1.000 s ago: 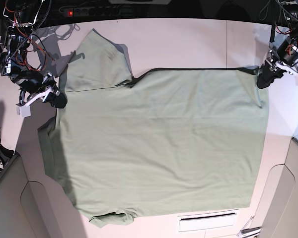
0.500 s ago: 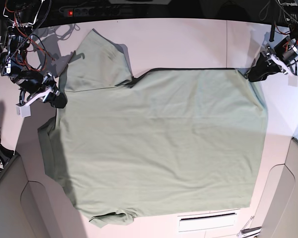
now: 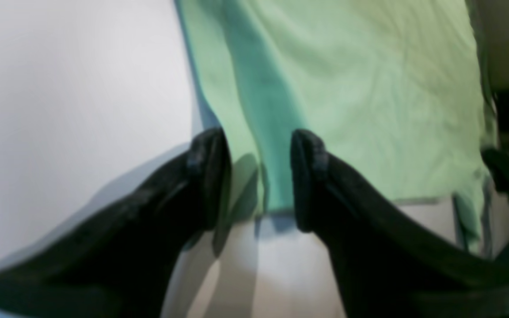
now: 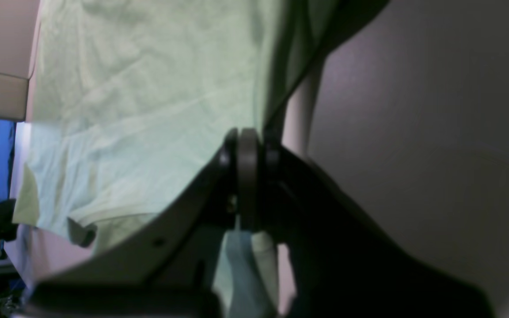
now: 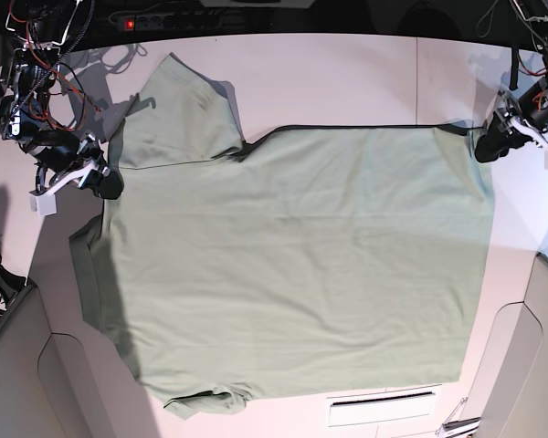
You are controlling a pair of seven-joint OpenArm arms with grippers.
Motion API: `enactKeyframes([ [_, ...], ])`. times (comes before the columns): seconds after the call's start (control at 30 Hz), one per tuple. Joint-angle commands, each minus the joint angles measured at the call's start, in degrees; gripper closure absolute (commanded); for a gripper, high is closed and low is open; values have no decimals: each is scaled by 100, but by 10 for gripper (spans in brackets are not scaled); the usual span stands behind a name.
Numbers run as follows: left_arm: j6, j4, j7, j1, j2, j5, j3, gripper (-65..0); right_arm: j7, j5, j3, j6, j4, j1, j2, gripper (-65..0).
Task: Fold the T-shirt properly
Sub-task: 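Move the left gripper to the opposite corner of that edge and grasp, then lift the shirt edge with both grippers and fold it back over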
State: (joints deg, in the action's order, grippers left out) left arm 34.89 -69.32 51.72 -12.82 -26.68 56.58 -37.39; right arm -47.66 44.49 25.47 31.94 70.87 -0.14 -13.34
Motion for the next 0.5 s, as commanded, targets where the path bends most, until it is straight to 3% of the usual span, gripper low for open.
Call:
enactKeyframes([
  [0.0, -149, -37, 144, 26, -96, -42, -13, -281, -17, -61, 11, 0, 57, 59, -76, 0],
  [0.47, -120, -37, 870, -85, -96, 315, -13, -279, -20, -61, 11, 0, 57, 59, -79, 0],
])
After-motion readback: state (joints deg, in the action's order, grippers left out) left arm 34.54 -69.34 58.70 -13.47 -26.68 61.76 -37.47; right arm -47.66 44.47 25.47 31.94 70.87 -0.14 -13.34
